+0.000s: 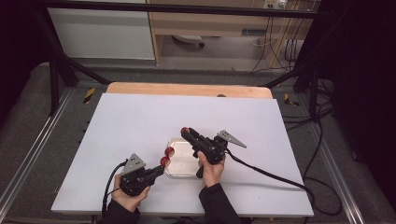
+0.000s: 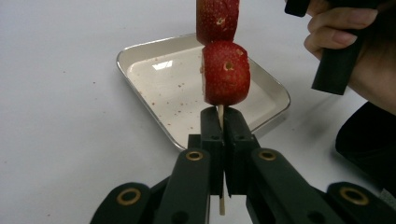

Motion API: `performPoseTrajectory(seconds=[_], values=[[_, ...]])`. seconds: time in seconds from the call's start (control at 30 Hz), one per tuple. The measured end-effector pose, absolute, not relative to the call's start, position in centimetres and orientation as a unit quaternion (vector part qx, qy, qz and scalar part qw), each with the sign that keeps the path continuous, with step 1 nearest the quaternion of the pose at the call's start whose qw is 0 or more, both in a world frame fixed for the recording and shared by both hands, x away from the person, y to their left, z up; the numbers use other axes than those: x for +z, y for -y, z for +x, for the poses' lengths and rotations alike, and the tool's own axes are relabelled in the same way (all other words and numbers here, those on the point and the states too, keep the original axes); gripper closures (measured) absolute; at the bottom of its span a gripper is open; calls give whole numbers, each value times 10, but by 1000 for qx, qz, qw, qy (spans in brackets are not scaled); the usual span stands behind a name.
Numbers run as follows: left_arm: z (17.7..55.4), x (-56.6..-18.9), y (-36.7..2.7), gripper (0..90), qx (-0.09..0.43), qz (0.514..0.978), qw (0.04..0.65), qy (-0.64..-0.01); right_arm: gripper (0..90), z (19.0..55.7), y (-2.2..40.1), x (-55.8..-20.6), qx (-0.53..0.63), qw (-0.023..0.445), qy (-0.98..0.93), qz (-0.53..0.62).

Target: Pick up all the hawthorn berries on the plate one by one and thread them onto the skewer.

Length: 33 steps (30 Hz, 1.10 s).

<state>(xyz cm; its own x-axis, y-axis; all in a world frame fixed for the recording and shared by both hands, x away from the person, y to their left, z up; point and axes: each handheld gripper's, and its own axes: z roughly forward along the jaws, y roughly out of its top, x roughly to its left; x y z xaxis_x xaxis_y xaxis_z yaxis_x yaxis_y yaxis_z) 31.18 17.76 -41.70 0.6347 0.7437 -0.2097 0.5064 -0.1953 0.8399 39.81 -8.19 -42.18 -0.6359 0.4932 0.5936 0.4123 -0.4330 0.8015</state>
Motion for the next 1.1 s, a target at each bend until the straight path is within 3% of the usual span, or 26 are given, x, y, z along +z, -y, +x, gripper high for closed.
performPoseTrajectory(seconds=[1.1], values=[[314, -419, -171, 879, 119, 765, 479, -413, 619, 395, 75, -435, 739, 17, -539, 404]])
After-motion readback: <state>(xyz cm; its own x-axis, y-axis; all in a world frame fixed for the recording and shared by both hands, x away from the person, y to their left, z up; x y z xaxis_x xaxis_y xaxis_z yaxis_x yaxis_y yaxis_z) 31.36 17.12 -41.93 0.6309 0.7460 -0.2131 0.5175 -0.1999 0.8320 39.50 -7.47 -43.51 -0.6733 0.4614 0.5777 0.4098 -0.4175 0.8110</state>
